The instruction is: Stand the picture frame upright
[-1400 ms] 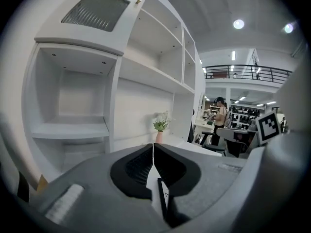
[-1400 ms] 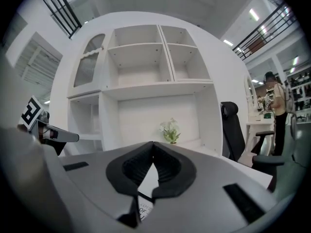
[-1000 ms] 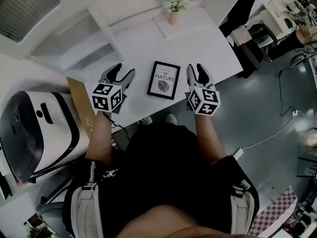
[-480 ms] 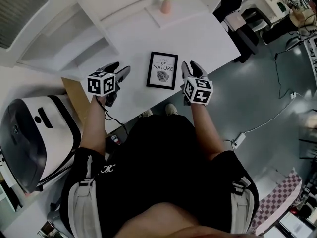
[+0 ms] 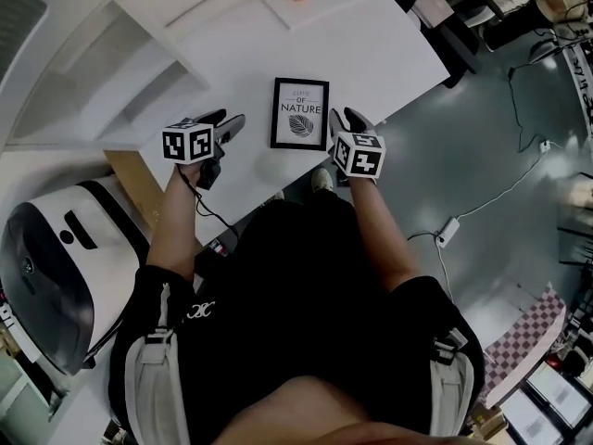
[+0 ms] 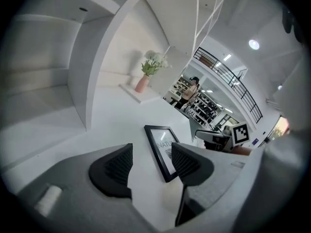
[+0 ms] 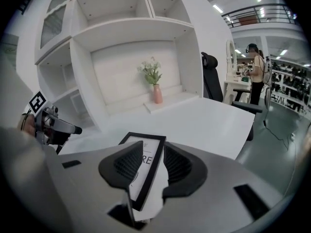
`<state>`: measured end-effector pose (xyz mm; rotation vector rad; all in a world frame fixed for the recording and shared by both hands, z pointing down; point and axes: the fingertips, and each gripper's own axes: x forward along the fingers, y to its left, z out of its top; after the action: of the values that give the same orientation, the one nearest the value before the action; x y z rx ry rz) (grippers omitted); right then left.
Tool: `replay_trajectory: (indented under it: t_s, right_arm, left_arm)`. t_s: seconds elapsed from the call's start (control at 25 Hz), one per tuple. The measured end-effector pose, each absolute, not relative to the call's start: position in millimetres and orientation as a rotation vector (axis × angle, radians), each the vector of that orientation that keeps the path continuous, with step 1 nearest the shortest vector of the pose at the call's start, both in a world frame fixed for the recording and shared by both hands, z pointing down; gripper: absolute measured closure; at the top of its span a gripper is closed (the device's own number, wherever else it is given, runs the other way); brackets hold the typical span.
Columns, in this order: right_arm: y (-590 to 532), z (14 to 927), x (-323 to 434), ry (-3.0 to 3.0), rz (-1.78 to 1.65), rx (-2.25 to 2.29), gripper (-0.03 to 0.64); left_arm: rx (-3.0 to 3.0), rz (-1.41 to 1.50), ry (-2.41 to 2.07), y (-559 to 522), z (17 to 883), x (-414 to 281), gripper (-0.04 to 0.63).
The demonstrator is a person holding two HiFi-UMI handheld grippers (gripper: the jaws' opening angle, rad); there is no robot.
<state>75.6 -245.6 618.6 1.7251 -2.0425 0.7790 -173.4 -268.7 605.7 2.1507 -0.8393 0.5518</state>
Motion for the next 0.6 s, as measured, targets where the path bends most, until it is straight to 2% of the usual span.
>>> replay_trajectory:
  t_s: [0.6]
  right_arm:
    - [-259.9,691.5,61.6,-1.924,0.94,1.599,0.483]
  left_arm:
    - [2.046,0.52,-0.69,-288.7,658.8,-136.9,0.346]
